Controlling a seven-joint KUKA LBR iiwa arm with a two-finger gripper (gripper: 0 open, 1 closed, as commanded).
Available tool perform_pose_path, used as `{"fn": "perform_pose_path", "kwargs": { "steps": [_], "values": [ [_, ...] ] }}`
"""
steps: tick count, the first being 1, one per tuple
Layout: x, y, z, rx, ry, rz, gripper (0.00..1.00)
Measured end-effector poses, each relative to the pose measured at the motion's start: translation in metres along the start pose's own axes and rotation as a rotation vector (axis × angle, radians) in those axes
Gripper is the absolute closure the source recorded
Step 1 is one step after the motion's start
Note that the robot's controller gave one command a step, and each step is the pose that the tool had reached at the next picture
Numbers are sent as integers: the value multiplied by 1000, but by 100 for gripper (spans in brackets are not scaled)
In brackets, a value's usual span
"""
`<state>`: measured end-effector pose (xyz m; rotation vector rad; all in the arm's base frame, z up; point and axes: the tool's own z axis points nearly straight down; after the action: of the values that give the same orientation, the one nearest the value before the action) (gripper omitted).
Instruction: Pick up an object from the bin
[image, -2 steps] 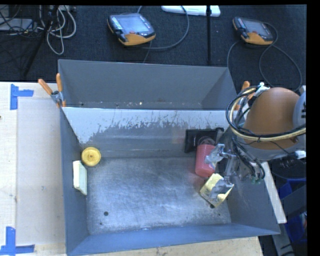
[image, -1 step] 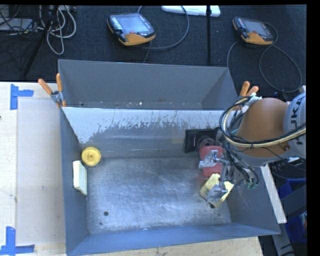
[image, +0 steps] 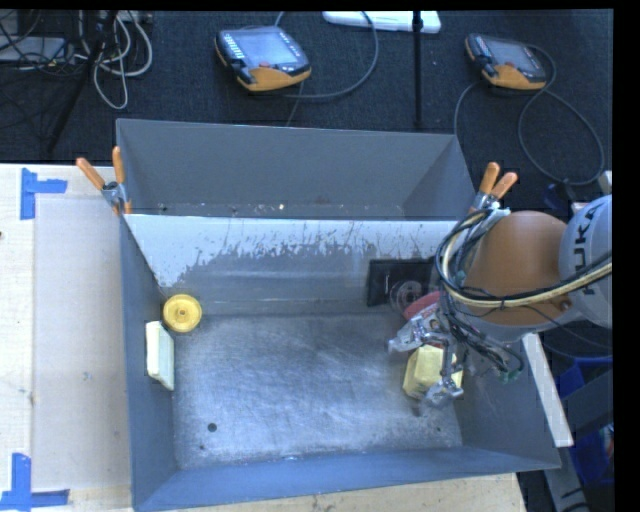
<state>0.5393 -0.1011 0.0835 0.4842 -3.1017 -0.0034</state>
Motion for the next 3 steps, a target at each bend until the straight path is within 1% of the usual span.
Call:
{"fn": "perform_pose_path", "kwargs": {
  "steps": [1, 2, 3],
  "values": [
    [-16, -17, 6, -10, -1, -206, 100],
    [-16, -17, 6, -10, -1, -206, 100],
    [-16, -16, -55, 0, -1, -213, 100]
  ]
}}
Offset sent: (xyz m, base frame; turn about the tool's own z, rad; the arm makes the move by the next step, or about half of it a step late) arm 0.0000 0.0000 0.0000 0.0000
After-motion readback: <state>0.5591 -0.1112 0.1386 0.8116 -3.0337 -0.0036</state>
